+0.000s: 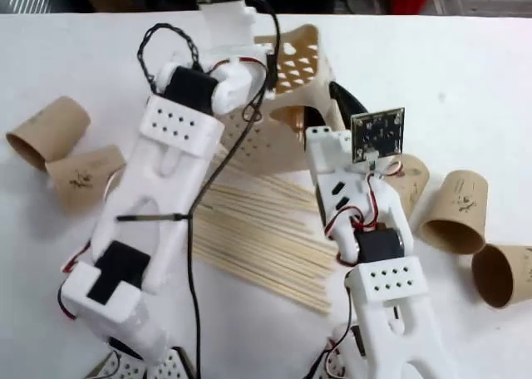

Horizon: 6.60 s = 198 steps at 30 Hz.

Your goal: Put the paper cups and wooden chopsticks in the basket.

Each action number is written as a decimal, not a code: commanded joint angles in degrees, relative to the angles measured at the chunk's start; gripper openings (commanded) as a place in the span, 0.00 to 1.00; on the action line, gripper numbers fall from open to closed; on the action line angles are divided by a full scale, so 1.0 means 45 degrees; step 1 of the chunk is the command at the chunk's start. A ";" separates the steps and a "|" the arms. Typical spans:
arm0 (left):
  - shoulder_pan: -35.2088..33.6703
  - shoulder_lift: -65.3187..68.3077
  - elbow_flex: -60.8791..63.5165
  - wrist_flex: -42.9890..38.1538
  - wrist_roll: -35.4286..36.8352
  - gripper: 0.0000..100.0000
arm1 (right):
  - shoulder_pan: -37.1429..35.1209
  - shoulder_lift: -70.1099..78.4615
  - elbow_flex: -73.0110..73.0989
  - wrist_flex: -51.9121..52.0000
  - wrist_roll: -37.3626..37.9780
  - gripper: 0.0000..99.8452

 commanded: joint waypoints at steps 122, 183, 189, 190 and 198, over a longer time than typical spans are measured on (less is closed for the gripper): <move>0.0205 0.9133 -1.2034 0.8225 -0.4396 0.02 | 0.4679 -0.0830 0.2989 0.8860 0.4122 0.02; -0.6144 -0.8547 0.3419 0.7951 -0.5861 0.14 | 1.1790 -0.9114 0.0215 1.3607 1.8188 0.22; -0.6183 -1.2611 1.3167 0.3438 -0.6603 0.14 | 1.2864 -1.0930 0.3516 1.1927 2.0142 0.21; -0.6183 -1.3158 1.4613 0.2657 -0.6623 0.14 | 1.3314 -1.1028 0.4005 1.1497 2.0396 0.21; -0.7121 -1.4584 1.8090 0.0508 -0.7521 0.13 | 1.5287 -1.0911 0.6252 0.9641 2.1568 0.21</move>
